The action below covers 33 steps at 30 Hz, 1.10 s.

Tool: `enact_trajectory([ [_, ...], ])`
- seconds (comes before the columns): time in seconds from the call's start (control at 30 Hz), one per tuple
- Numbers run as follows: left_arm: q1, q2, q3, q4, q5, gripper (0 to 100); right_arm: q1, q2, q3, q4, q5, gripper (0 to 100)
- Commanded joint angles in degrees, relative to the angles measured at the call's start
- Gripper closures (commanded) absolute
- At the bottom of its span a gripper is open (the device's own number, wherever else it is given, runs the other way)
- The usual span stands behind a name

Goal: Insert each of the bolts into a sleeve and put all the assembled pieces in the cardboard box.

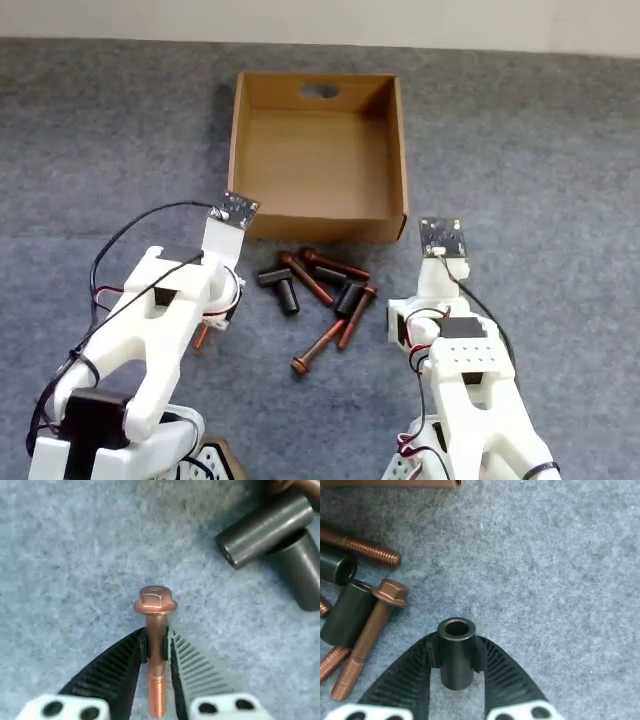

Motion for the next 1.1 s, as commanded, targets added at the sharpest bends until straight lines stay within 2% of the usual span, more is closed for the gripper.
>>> enact_trajectory([
  [0.0,0.4,-0.2,-0.1,-1.1,-0.3,84,-0.1,-1.3,-0.2,-0.7,0.6,99.2],
  [0.33,0.5,0.3,-4.5,-1.2,-0.3,88,-0.1,-1.3,-0.2,-0.7,0.6,99.2],
  [0.5,0.3,9.5,-8.6,-1.0,-0.3,89,0.0,-1.3,-0.2,-0.7,0.6,99.2],
  [0.6,0.5,15.1,-14.3,3.2,-0.3,89,0.0,-1.3,-0.2,-0.7,0.6,99.2],
  [0.73,0.7,18.8,-17.7,5.4,-0.2,100,0.0,-1.4,-0.2,-0.7,0.6,99.2],
  [0.87,0.4,16.5,-17.5,5.5,-0.2,99,0.0,-4.0,-0.3,-0.2,0.7,99.2],
  [1.07,0.4,2.5,-17.5,10.4,-0.2,99,-1.5,-23.3,-0.1,7.0,0.7,99.2],
])
